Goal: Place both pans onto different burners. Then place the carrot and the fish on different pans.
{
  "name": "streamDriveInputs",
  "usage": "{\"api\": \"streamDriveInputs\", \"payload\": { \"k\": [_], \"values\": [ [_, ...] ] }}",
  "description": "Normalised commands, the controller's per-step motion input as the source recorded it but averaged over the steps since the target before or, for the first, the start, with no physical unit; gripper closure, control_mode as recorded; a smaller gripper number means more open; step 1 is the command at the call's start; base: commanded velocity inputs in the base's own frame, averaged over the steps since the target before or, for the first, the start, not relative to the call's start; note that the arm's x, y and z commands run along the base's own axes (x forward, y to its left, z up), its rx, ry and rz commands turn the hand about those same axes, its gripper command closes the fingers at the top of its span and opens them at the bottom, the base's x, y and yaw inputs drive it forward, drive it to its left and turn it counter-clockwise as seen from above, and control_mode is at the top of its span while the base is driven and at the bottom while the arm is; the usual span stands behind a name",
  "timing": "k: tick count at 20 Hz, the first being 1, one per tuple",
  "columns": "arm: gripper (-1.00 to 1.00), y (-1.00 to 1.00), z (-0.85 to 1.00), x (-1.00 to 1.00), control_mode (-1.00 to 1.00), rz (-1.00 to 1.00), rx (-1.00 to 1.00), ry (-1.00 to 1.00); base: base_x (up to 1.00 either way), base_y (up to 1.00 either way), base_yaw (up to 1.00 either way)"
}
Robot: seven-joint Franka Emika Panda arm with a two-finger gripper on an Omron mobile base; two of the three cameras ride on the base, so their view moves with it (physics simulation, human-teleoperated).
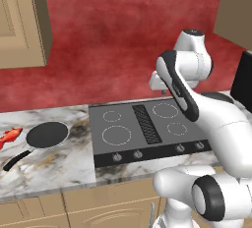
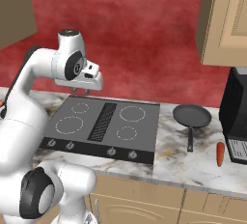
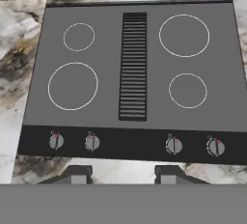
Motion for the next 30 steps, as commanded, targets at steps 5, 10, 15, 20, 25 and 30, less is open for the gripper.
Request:
{"api": "streamDriveInputs", "payload": {
  "k": [5, 10, 15, 20, 25, 30],
  "values": [
    [-1.00, 0.00, 0.00, -0.27, -1.00, 0.00, 0.00, -0.09, 0.00, 0.00, 0.00],
    [-1.00, 0.00, 0.00, -0.69, -1.00, 0.00, 0.00, -0.13, 0.00, 0.00, 0.00],
    [-1.00, 0.00, 0.00, -0.73, -1.00, 0.00, 0.00, -0.13, 0.00, 0.00, 0.00],
    [-1.00, 0.00, 0.00, -0.56, -1.00, 0.00, 0.00, -0.07, 0.00, 0.00, 0.00],
    [-1.00, 0.00, 0.00, -0.55, -1.00, 0.00, 0.00, -0.04, 0.00, 0.00, 0.00],
    [-1.00, 0.02, 0.00, -0.34, -1.00, 0.00, 0.00, -0.01, 0.00, 0.00, 0.00]
  ]
}}
